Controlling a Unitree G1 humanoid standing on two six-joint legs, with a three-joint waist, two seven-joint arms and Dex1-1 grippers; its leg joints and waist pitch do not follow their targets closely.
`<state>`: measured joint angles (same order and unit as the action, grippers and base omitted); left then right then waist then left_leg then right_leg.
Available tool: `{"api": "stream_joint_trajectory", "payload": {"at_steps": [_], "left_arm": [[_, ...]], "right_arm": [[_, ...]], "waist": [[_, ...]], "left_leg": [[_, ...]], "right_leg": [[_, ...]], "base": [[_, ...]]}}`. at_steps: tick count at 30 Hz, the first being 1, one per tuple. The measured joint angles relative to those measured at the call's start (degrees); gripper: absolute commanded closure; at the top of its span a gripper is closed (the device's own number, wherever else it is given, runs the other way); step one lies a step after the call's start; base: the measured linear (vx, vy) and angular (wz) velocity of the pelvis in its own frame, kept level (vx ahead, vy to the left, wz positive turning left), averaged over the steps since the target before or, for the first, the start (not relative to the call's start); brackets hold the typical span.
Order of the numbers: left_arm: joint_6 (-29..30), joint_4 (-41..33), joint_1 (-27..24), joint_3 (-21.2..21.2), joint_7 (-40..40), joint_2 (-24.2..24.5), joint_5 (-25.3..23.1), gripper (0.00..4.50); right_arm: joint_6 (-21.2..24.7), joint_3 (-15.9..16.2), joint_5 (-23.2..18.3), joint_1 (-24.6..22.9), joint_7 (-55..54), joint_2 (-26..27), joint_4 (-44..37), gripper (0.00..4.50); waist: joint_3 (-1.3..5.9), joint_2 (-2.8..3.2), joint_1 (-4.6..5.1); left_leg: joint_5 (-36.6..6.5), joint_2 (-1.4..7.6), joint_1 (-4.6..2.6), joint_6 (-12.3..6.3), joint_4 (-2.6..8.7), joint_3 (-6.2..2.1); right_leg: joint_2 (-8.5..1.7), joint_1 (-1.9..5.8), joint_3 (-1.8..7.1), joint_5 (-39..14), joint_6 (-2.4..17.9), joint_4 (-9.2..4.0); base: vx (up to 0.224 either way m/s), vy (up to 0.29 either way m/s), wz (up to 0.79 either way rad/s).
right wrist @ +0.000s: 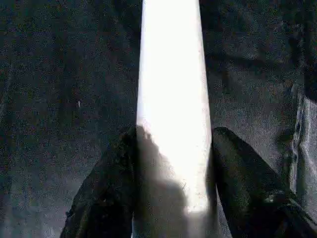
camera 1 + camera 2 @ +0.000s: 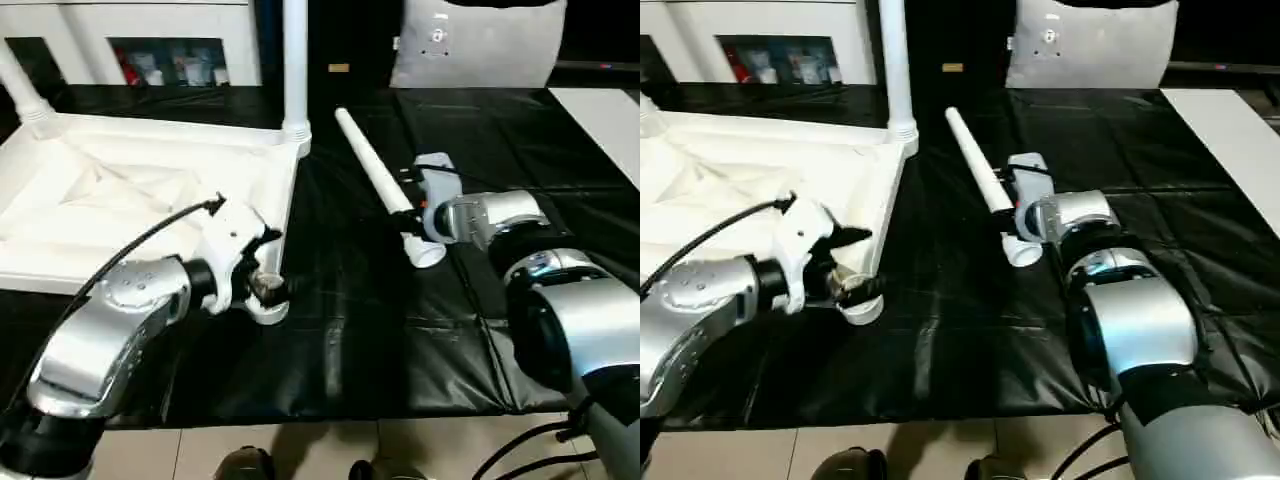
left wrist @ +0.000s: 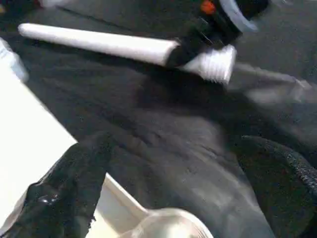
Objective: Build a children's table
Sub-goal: Pick table leg
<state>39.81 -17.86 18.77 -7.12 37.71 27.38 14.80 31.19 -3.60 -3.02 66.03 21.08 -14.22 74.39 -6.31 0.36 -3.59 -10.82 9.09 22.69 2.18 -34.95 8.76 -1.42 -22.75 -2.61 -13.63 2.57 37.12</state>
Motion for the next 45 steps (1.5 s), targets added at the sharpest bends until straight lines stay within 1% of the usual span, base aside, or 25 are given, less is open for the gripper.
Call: {"api": "stream_joint_trajectory", "payload": {"at_steps": [3,4,5,7,9,10,11,12,13,16,18,19,22,24,25,28,32,34,37,39,40,42,45], "left_arm": [[-1.58,2.64,1.77,0.7,-3.69,-3.52,-0.66,0.0],[-2.5,3.97,2.87,1.54,-5.42,-5.41,-0.98,0.0],[-2.84,5.1,4.03,2.06,-6.77,-6.87,-1.01,0.0],[-3.65,6.36,5.68,2.64,-8.59,-8.39,-0.98,0.0],[-3.77,8.44,8.02,4.17,-10.18,-11.72,-0.05,0.0],[-3.95,8.94,8.99,4.85,-10.87,-12.58,0.57,0.0],[-3.99,9.99,10.15,5.1,-11.07,-13.89,1.56,0.0],[-4.02,11.17,11.53,6.37,-11.31,-15.79,3.0,0.0],[-4.26,11.79,12.6,7.6,-11.73,-17.09,4.24,0.0],[-3.96,13.24,15.93,9.62,-11.68,-20.2,8.74,0.0],[-3.43,13.81,17.28,10.71,-11.7,-21.69,11.03,0.0],[-2.7,14.53,18.44,12.08,-11.87,-23.05,12.81,0.0],[-0.45,17.12,22.44,15.74,-13.13,-25.9,17.61,0.0],[0.83,18.1,24.52,18.0,-13.77,-27.39,20.92,0.0],[1.73,18.33,25.23,19.21,-14.05,-28.18,22.98,0.0],[3.3,18.93,25.67,20.28,-14.24,-29.04,26.53,0.0],[5.08,18.86,25.67,20.92,-14.02,-29.41,29.68,0.0],[5.59,18.74,25.67,20.98,-13.79,-29.58,30.53,0.0],[5.8,18.63,25.65,20.59,-13.76,-29.42,29.77,0.0],[5.08,18.22,25.4,19.84,-14.12,-28.82,28.09,0.0],[4.56,17.67,25.01,19.43,-14.79,-28.81,27.23,0.28],[3.29,17.02,24.21,17.99,-15.58,-28.44,25.14,0.38],[-0.58,16.18,23.08,14.22,-18.24,-27.86,19.75,0.41]], "right_arm": [[-4.15,-3.61,-2.9,-1.51,-0.83,-0.57,-0.57,2.63],[-6.92,-5.63,-4.62,-2.65,0.02,-0.68,-2.14,2.63],[-8.3,-7.21,-6.25,-3.53,1.15,-0.85,-3.72,2.64],[-9.45,-9.24,-8.57,-3.81,2.87,-1.15,-6.28,2.64],[-8.86,-12.26,-12.03,-6.92,6.11,-1.47,-13.32,2.64],[-8.86,-13.39,-13.8,-8.02,8.08,-0.84,-16.28,2.64],[-7.97,-14.04,-15.62,-10.5,10.02,-0.48,-20.8,2.64],[-7.83,-15.29,-18.66,-14.93,13.48,0.35,-28.03,2.64],[-7.52,-16.03,-21.52,-17.97,16.76,2.25,-33.03,2.64],[-4.52,-16.23,-27.5,-23.73,21.48,4.34,-41.71,2.64],[-3.02,-16.3,-30.77,-25.9,23.52,4.81,-45.75,2.64],[-1.63,-16.37,-33.7,-27.84,25.31,5.25,-49.82,2.64],[2.87,-15.71,-40.01,-31.96,28.81,6.83,-58.71,2.64],[5.33,-14.39,-42.18,-34.27,30.14,7.3,-62.64,2.64],[6.58,-13.51,-42.49,-35.46,30.68,7.39,-64.42,2.64],[8.78,-11.93,-43.44,-37.73,31.19,7.33,-67.16,2.64],[9.56,-10.81,-43.83,-38.67,31.13,6.81,-69.38,2.64],[9.57,-10.12,-43.85,-38.78,30.92,6.72,-70.22,2.64],[9.48,-8.9,-43.32,-39.48,30.08,6.72,-71.56,2.64],[8.16,-7.63,-41.13,-39.63,29.07,6.77,-72.28,2.64],[6.65,-6.79,-39.14,-39.86,27.9,6.92,-72.79,2.64],[3.47,-5.45,-35.66,-40.33,25.74,7.5,-73.31,2.64],[-4.35,-2.25,-28.39,-41.26,21.11,9.24,-73.55,2.64]], "waist": [[0.03,-0.02,-0.2],[0.03,-0.02,-0.35],[0.04,-0.01,-0.49],[0.1,-0.01,-0.65],[0.13,0.03,-1.28],[0.14,0.06,-1.45],[0.26,0.09,-1.54],[0.28,0.07,-2.1],[0.36,0.2,-2.26],[0.55,0.52,-2.7],[0.64,0.66,-2.82],[0.64,0.66,-2.98],[0.64,0.66,-3.1],[0.66,0.69,-3.11],[0.66,0.69,-3.08],[0.66,0.68,-3.09],[0.66,0.68,-3.21],[0.67,0.68,-3.22],[0.67,0.67,-3.22],[0.67,0.67,-3.22],[0.67,0.66,-3.2],[0.67,0.66,-3.22],[0.67,0.66,-3.16]], "left_leg": [[0.04,0.06,0.17,-0.07,-0.15,0.02],[0.06,0.12,0.28,-0.11,-0.26,0.05],[0.07,0.14,0.34,-0.15,-0.35,0.06],[0.04,0.19,0.36,-0.24,-0.51,0.11],[0.04,0.21,0.38,-0.3,-0.63,0.11],[0.04,0.22,0.38,-0.32,-0.71,0.13],[0.05,0.24,0.37,-0.36,-0.71,0.15],[0.06,0.27,0.39,-0.4,-0.74,0.12],[0.04,0.34,0.39,-0.45,-0.84,0.23],[0.14,0.33,0.43,-0.59,-0.94,0.25],[0.2,0.33,0.41,-0.6,-0.95,0.28],[0.31,0.37,0.4,-0.63,-0.94,0.33],[0.59,0.46,0.37,-0.72,-0.89,0.41],[0.64,0.44,0.36,-0.66,-0.9,0.46],[0.66,0.42,0.36,-0.61,-0.9,0.51],[0.83,0.42,0.36,-0.68,-0.89,0.67],[1.01,0.43,0.39,-0.7,-0.89,0.77],[1.07,0.42,0.39,-0.72,-0.89,0.81],[1.08,0.42,0.4,-0.73,-0.88,0.85],[1.09,0.42,0.42,-0.72,-0.86,0.86],[1.09,0.42,0.42,-0.71,-0.83,0.88],[1.1,0.42,0.43,-0.7,-0.77,0.88],[1.11,0.42,0.5,-0.67,-0.68,0.9]], "right_leg": [[0.01,-0.08,-0.04,0.08,-0.02,0.03],[0.01,-0.16,-0.07,0.13,-0.05,0.04],[0.01,-0.18,-0.07,0.17,-0.09,0.06],[0.02,-0.19,-0.05,0.22,-0.11,0.13],[0.02,-0.17,-0.05,0.26,-0.13,0.15],[0.02,-0.17,-0.03,0.29,-0.16,0.21],[0.02,-0.17,-0.04,0.32,-0.12,0.2],[0.02,-0.09,-0.12,0.32,-0.12,0.18],[0.02,-0.13,-0.06,0.38,-0.22,0.2],[0.0,-0.13,-0.05,0.56,-0.22,0.2],[0.0,-0.12,-0.03,0.69,-0.16,0.18],[-0.02,-0.09,-0.06,0.76,-0.19,0.17],[-0.02,0.01,-0.12,1.05,-0.22,-0.01],[-0.06,0.05,-0.1,1.2,-0.24,-0.06],[-0.09,0.06,-0.07,1.29,-0.28,-0.1],[-0.14,0.02,-0.03,1.49,-0.34,-0.11],[-0.22,0.01,-0.04,1.54,-0.75,-0.14],[-0.26,0.03,-0.04,1.54,-0.84,-0.15],[-0.3,0.02,-0.04,1.57,-0.93,-0.15],[-0.31,0.0,-0.04,1.58,-0.98,-0.16],[-0.31,-0.01,-0.04,1.58,-1.05,-0.17],[-0.32,-0.05,-0.04,1.56,-1.09,-0.19],[-0.32,-0.14,-0.04,1.55,-1.12,-0.21]], "base": [[0.0,0.0,0.0],[0.0,0.0,0.0],[0.0,0.0,0.0],[0.0,0.0,0.0],[0.0,0.0,0.0],[0.0,0.0,0.0],[0.0,0.0,0.0],[0.0,0.0,0.0],[0.0,0.0,0.0],[0.0,0.0,0.0],[0.0,0.0,0.0],[0.0,0.0,0.0],[0.0,0.0,0.0],[0.0,0.0,0.0],[0.0,0.0,0.0],[0.0,0.0,0.0],[0.0,0.0,0.0],[0.0,0.0,0.0],[0.0,0.0,0.0],[0.0,0.0,0.0],[0.0,0.0,0.0],[0.0,0.0,0.0],[0.0,0.0,0.0]]}}
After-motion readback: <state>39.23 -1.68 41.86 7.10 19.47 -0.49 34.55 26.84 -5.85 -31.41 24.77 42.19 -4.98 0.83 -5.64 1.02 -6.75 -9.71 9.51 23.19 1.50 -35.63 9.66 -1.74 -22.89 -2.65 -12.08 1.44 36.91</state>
